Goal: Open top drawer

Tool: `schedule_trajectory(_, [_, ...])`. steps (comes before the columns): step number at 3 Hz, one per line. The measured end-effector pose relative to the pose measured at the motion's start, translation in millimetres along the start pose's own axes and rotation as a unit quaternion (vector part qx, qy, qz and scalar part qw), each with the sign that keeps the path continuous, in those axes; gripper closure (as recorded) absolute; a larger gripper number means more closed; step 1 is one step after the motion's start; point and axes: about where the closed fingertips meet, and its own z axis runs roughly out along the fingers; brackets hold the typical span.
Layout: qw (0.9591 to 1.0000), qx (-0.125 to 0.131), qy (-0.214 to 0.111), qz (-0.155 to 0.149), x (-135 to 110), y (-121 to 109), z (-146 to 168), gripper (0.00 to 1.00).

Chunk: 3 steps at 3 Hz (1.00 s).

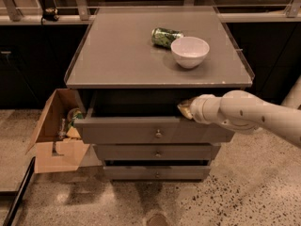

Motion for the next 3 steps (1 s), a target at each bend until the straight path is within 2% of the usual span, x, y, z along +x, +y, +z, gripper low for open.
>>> schedule_trajectory(1, [0.9998, -0.016, 0.013, 0.002, 10.1, 9.0, 5.8, 1.00])
schedule_trajectory(3, [0.9997, -0.022, 0.008, -0.001, 13.7, 18.2, -4.6, 1.00])
